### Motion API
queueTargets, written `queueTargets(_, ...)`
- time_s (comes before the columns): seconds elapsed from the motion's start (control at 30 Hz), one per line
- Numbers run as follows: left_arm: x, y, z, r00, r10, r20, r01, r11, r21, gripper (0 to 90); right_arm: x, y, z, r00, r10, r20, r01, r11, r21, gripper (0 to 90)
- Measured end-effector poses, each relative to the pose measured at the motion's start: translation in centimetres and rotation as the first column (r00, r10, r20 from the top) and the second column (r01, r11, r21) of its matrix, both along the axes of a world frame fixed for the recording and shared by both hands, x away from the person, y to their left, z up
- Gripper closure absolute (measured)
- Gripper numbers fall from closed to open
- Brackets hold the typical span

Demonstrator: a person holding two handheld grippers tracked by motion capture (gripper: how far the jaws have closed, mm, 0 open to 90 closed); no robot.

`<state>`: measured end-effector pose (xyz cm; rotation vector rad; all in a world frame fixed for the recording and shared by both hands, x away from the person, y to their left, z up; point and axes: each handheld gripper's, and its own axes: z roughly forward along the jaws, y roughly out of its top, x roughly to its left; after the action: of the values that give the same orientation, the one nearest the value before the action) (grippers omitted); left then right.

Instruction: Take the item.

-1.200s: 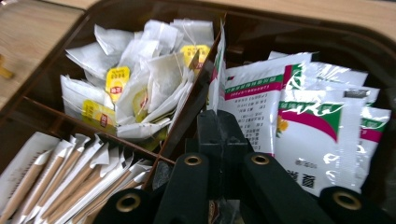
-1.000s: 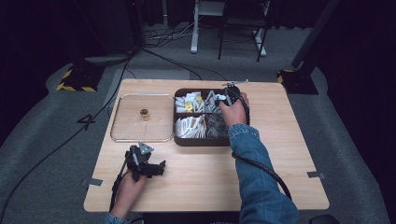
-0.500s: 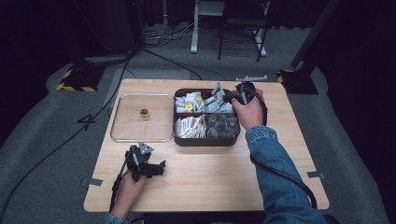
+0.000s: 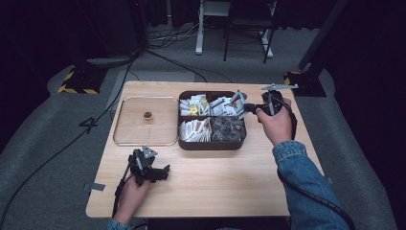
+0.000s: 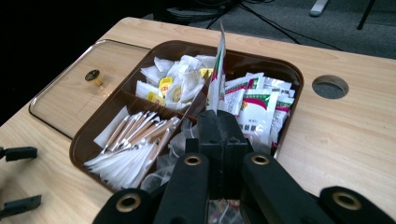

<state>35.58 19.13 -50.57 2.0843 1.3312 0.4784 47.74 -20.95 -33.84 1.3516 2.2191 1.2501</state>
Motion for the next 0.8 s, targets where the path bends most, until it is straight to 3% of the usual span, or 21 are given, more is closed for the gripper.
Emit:
queueTargets(0.37, 0.0, 0.0, 0.0, 1.0000, -0.001, -0.002, 0.001, 1.0000, -0.001, 0.0, -2.3, -2.3, -0.7, 0.9994, -0.008, -0.033, 0.009, 1.0000, 0.005, 90.0)
queueTargets(0.67, 0.0, 0.0, 0.0, 1.0000, 0.000, -0.001, 0.000, 1.0000, -0.003, 0.0, -4.4, -5.6, -1.5, 0.9976, -0.053, -0.044, 0.054, 0.9985, 0.012, 90.0)
queueTargets(0.8, 0.0, 0.0, 0.0, 1.0000, 0.000, -0.001, 0.000, 1.0000, -0.002, 0.0, -5.3, -7.4, -2.3, 0.9952, -0.079, -0.058, 0.079, 0.9969, -0.011, 90.0)
